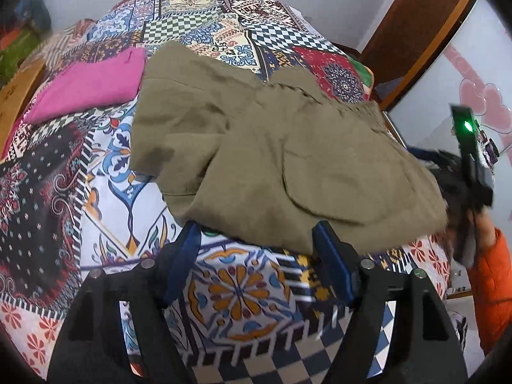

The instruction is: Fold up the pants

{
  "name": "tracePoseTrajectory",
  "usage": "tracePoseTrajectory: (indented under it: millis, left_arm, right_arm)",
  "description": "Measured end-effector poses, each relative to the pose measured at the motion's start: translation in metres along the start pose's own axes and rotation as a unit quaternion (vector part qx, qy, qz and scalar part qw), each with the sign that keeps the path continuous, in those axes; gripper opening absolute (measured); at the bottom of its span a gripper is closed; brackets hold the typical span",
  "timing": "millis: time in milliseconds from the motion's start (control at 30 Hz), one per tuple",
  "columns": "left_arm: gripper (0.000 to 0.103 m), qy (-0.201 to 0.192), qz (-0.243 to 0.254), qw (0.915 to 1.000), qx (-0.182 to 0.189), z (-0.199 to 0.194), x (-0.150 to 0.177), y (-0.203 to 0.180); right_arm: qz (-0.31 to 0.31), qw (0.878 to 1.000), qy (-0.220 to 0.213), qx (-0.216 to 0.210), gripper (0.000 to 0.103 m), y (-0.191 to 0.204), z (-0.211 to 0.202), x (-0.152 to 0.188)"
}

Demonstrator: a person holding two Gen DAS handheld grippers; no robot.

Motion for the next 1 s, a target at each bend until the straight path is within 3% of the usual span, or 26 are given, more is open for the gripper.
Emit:
tracePoseTrajectory:
  millis: [133,300,600,767,1000]
  left_arm:
    - [0.073,-0.012,-0.008,0.9999,-0.007,-0.015,0.002,0.004]
    - [0.073,-0.037,-0.03,0.9979,-0.045,-0.039,0.0,0.035]
    - [0.073,-0.025,-0.061,0.9959,-0.063,-0.019,-0.018,0.077]
    - [0.073,0.014,-0.069,0.9952,-0.067,0.012,-0.008,0.089]
    - [0.074,0.017,-0.061,0.9957,-0.068,0.01,0.013,0.093]
  right_arm:
    - [0.004,1.0,-0.007,0.009,0.082,0.001,-0.005,-0.014]
    - [-0.005,0.998,-0.058,0.033,0.083,-0.004,-0.049,-0.009]
    - [0.044,0.994,-0.089,-0.048,0.084,-0.001,-0.106,0.009]
    - [0.038,0.994,-0.061,-0.084,0.084,0.026,-0.096,0.022]
    - [0.018,0.998,-0.013,-0.064,0.085,0.038,-0.048,0.042]
Point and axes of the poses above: each gripper's, at about its wrist camera, not at the fingertips, and z roughly the way its jaws point, y to its left, x to its underside, the point moved 3 cm from there along z, roughly the way its jaws point, and after that the axes turned 15 degrees about z, right-handed, at the moved point
